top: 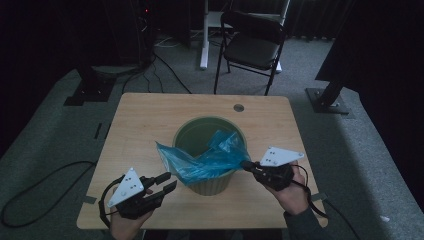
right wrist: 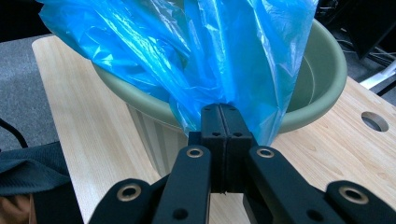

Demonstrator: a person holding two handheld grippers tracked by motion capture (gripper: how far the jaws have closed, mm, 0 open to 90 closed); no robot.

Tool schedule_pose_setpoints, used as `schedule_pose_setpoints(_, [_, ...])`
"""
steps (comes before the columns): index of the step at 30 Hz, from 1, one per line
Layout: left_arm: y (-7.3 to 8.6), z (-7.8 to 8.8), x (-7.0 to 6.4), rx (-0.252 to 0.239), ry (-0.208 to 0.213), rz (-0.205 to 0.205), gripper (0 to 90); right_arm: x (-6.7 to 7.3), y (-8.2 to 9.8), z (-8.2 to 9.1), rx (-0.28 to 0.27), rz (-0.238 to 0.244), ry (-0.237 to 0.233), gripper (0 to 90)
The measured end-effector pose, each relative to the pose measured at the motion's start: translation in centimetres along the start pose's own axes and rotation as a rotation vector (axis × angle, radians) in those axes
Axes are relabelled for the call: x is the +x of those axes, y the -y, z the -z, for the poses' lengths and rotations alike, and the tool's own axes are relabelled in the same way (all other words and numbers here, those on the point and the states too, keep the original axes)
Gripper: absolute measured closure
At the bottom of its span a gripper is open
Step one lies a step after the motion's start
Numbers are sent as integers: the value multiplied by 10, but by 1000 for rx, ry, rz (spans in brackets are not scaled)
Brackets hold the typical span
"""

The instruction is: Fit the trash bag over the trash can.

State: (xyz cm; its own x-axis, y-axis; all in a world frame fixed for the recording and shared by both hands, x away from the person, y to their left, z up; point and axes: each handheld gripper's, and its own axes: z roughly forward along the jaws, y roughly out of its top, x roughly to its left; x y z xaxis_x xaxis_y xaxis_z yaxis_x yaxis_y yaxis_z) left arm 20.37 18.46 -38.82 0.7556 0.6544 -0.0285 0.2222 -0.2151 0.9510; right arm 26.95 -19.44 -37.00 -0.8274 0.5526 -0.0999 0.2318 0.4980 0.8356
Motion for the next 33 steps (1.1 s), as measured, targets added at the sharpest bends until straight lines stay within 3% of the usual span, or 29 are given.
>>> schedule_pose_setpoints(7, [-11,1,7,-30,-31,7,571,0,0,0,1,4,0,900])
schedule_pose_setpoints(17, [-27,-3,9,-48,-32,-16,535,0,0,0,1,5,-1,900])
schedule_pose_setpoints(27, [-44,-24,22,-4,-29,0,457,1,0,-1,2,7,-5,900])
schedule_pose_setpoints(33, [-38,-41,31,78,7,38,459,1,0,-1,2,6,-7,900])
